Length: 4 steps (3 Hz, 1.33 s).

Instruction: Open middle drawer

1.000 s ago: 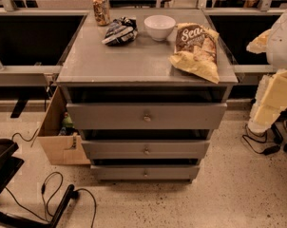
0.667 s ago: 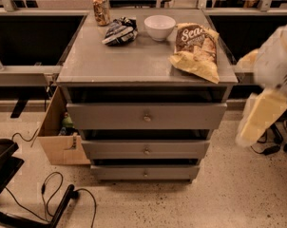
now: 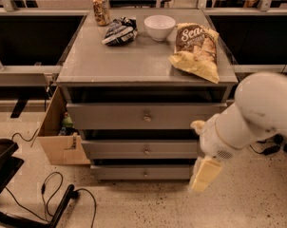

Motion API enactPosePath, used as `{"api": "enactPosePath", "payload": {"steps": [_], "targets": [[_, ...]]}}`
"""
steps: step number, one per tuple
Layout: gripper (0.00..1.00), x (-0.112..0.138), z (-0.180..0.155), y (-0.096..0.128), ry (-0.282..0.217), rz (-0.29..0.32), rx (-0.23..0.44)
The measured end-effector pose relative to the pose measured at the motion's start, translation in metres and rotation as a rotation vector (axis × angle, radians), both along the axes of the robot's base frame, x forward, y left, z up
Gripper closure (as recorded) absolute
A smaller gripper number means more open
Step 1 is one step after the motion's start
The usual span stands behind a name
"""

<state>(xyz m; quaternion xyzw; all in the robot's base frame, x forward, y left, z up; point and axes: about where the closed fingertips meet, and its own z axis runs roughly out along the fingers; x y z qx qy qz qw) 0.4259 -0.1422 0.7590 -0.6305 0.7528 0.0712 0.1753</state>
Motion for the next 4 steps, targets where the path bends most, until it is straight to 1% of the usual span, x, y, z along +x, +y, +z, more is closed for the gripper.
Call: {"api": "enactPosePath", "payload": {"steps": [1,2,3,4], "targets": [[0.0,0.008,-0.057,0.025,0.041,0.033,-0.002],[0.0,0.011,-0.066,0.028,0.04,0.037,0.0],[0.0,0.018,-0.076,0.03,0.013,0.05,0.014],[0.0,0.036,-0.125,0.022,0.021,0.027,-0.036]]}}
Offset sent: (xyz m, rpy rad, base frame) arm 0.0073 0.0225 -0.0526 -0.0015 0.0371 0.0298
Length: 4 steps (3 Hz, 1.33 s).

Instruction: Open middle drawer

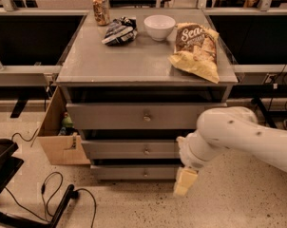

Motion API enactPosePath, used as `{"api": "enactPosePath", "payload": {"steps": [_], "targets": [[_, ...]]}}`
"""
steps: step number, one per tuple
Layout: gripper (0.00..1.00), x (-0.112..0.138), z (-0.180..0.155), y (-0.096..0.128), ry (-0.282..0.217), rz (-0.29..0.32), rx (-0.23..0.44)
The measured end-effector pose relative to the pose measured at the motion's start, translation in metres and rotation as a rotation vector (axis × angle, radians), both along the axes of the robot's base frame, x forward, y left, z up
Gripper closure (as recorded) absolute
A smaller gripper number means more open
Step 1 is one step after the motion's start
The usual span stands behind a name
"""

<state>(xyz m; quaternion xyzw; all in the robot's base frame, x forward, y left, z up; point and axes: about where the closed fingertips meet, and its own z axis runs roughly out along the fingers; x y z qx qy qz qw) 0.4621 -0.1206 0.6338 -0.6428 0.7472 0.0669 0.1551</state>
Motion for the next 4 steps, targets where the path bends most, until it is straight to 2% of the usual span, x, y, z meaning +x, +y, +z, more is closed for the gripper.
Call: {"api": "enactPosePath", "payload": {"steps": [1,2,3,4], "targets": [[0.0,0.038,-0.054,-0.005,0.008,-0.017,-0.123],[0.0,0.08,-0.086,-0.026,-0.019,0.0,-0.265],[0.0,0.118,-0.106,-0.042,-0.056,0.028,-0.35],[0.0,0.119,-0.109,-0.044,-0.056,0.033,-0.358]]}}
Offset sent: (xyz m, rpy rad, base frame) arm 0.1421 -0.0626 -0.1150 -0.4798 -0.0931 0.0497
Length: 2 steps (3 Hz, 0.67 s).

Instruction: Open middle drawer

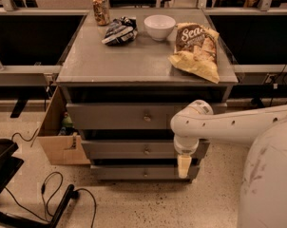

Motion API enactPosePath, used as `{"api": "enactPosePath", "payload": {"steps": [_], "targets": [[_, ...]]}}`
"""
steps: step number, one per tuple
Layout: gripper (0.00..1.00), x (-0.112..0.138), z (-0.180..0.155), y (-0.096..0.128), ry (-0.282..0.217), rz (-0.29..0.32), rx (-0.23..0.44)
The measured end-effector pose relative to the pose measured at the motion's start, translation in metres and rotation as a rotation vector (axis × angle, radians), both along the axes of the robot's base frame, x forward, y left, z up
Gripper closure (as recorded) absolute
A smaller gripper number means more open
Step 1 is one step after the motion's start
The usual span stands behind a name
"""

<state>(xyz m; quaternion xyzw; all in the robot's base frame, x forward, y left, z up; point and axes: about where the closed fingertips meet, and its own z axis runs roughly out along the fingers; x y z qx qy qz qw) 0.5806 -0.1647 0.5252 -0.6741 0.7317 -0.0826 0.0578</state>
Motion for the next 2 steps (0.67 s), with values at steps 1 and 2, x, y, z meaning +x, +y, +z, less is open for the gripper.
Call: {"api": "enactPosePath", "payload": {"steps": [1,2], "targets": [[0.0,0.0,0.0,0.0,0.0,0.0,0.0],[0.0,0.002,-0.032,0.008,-0.003,0.02,0.009]]}}
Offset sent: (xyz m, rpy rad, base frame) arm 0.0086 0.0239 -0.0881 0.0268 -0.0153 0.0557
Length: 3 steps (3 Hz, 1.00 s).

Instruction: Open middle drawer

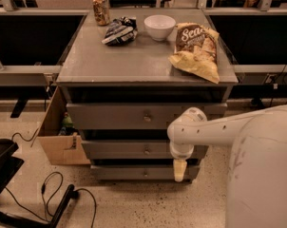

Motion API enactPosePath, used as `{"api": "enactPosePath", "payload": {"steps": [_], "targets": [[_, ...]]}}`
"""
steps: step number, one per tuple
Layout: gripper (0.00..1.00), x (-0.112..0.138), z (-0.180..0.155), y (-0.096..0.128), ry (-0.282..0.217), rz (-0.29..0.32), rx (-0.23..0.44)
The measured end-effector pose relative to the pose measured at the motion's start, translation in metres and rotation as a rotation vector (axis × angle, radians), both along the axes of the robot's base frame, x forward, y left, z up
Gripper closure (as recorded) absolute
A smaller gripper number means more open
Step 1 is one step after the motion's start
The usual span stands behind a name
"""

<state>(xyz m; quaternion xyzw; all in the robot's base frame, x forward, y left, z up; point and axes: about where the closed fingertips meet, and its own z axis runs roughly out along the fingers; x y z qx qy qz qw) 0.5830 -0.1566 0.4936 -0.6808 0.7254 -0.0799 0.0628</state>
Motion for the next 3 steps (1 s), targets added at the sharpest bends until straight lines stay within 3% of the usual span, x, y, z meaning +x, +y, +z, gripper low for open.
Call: {"api": "enactPosePath", "payload": {"steps": [2,3], "targets": [[0.0,0.019,-0.039,0.008,-0.077,0.05,0.003],[0.0,0.033,-0.048,0.009,-0.089,0.053,0.01]]}}
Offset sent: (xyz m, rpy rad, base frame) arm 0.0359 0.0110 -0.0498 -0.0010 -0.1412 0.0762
